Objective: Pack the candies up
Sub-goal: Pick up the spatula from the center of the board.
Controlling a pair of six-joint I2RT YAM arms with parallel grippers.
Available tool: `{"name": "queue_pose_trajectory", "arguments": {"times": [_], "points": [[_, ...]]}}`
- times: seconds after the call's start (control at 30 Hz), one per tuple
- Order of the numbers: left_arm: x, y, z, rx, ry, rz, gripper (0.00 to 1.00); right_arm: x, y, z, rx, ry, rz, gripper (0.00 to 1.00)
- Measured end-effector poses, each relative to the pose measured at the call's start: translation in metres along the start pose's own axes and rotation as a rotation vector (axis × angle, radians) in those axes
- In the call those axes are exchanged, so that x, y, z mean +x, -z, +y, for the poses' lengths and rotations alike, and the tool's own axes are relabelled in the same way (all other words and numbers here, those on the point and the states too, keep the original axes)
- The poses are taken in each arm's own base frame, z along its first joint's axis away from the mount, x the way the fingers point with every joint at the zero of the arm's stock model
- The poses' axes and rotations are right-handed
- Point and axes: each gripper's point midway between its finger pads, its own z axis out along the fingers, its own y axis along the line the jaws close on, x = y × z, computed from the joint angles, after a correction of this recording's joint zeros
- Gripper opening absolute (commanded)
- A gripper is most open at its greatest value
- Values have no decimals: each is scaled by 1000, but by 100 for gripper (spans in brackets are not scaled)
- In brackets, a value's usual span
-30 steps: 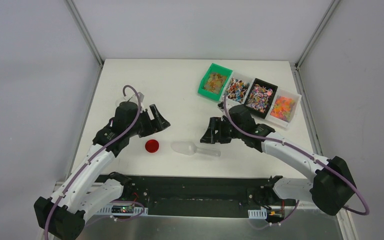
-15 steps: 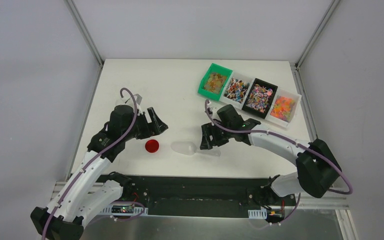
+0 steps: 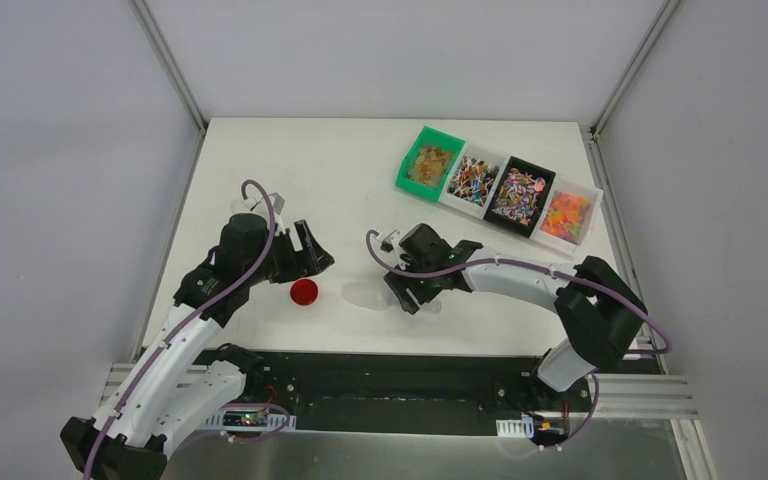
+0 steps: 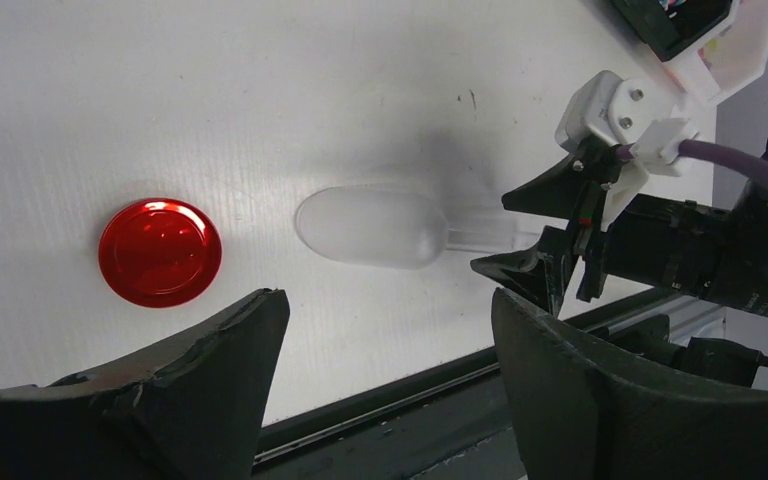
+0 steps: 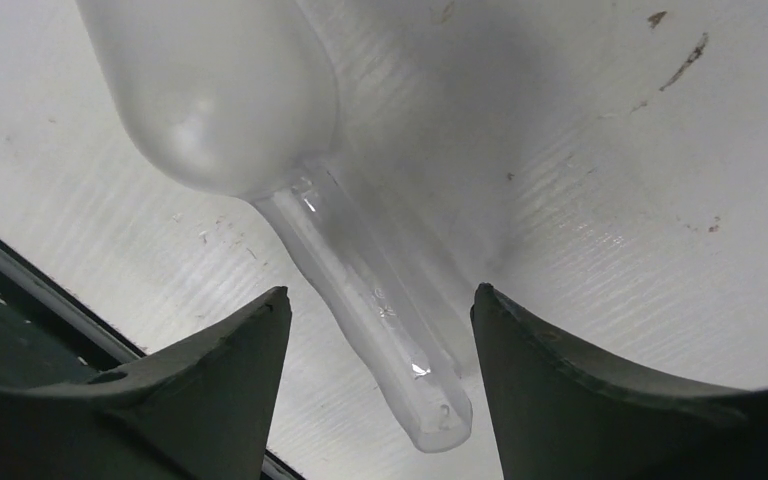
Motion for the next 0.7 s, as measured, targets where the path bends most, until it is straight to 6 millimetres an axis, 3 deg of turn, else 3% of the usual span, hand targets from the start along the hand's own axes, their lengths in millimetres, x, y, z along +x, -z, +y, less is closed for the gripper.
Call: {"name": "queue_pose_trajectory", "arguments": {"times": [0.2,0.37,0.47,0.7], "points": [[3,0,2,-8,2,11,77,11,-14,5,73,116,68,60],[3,0,2,-8,2,11,75,8,-19,10,124,181,74,32],[3,1,2,-8,1,11,72,7,-18,6,151,182,72,19],[6,2,2,-6,2,25,68,2,-8,6,175,95,23,10]]}}
